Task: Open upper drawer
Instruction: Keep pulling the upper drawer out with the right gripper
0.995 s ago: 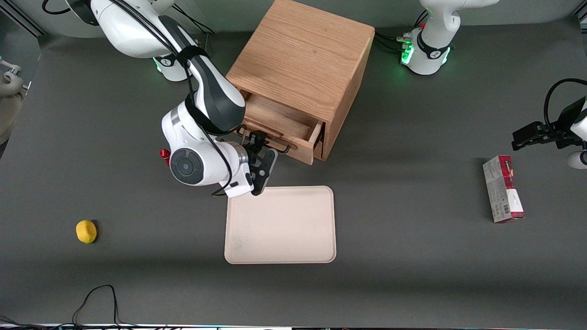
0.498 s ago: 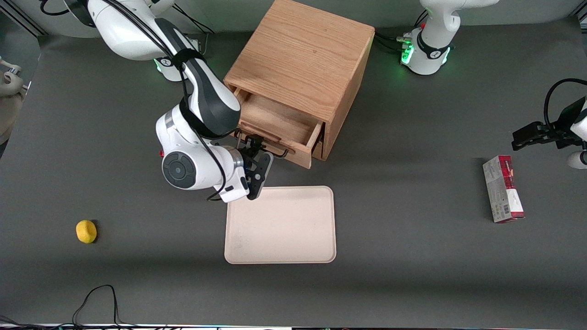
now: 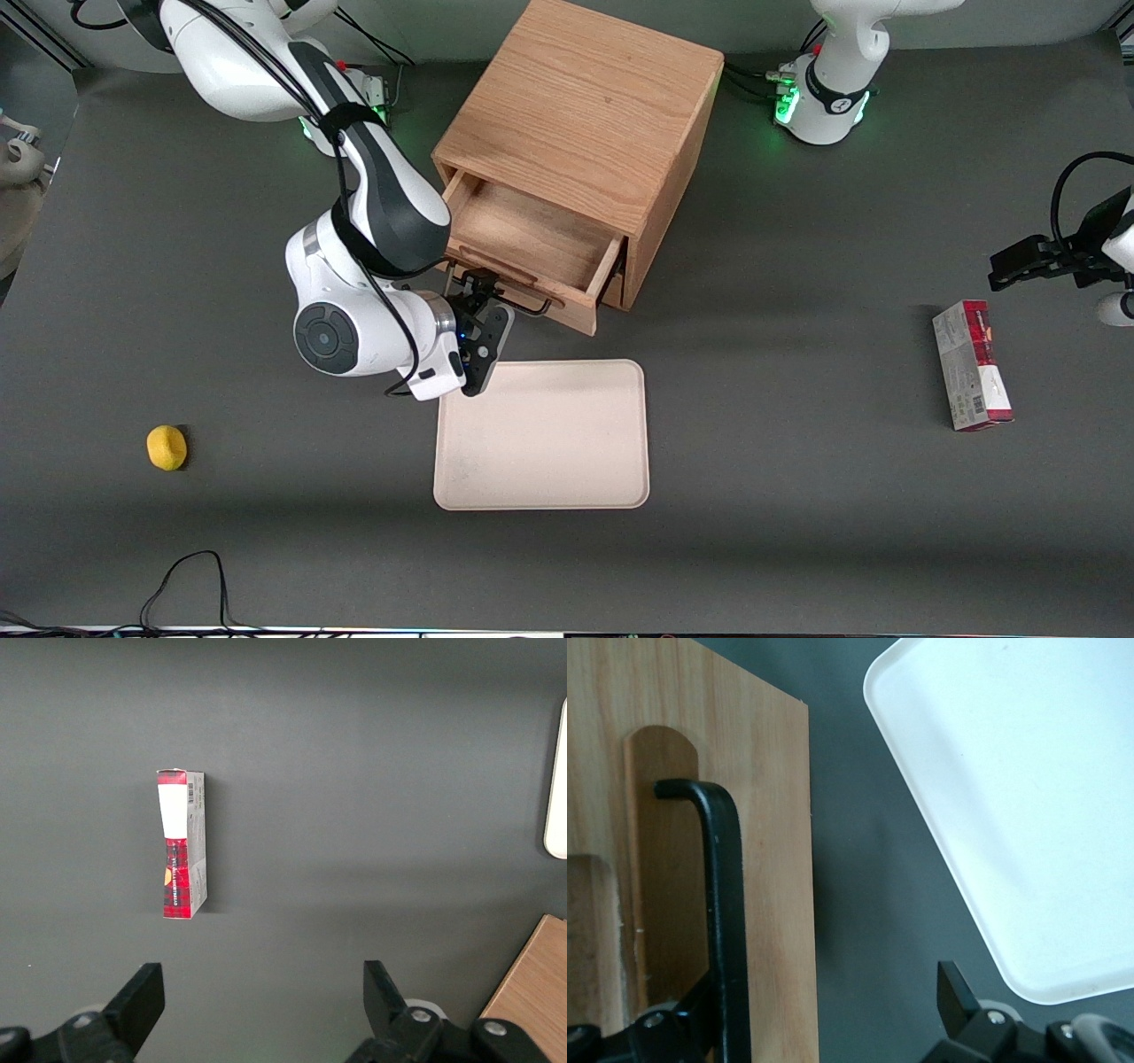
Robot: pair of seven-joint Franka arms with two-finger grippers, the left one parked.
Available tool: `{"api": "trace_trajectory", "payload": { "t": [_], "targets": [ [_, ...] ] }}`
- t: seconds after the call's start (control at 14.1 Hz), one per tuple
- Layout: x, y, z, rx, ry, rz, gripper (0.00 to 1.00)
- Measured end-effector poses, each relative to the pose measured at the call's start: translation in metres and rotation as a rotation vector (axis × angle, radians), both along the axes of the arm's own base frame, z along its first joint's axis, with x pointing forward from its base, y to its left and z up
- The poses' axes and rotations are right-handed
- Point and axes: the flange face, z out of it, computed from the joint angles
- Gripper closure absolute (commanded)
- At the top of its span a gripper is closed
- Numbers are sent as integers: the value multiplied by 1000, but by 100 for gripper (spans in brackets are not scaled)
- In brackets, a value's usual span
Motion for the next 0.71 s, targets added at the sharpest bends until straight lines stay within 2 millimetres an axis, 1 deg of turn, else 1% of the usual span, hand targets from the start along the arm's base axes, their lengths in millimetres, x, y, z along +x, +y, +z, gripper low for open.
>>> {"api": "trace_trajectory", "payload": {
  "t": [0.43, 0.71],
  "targets": [
    [14, -16, 4, 1, -27, -33, 0],
    [21, -22, 8, 3, -41, -43, 0]
  ]
}}
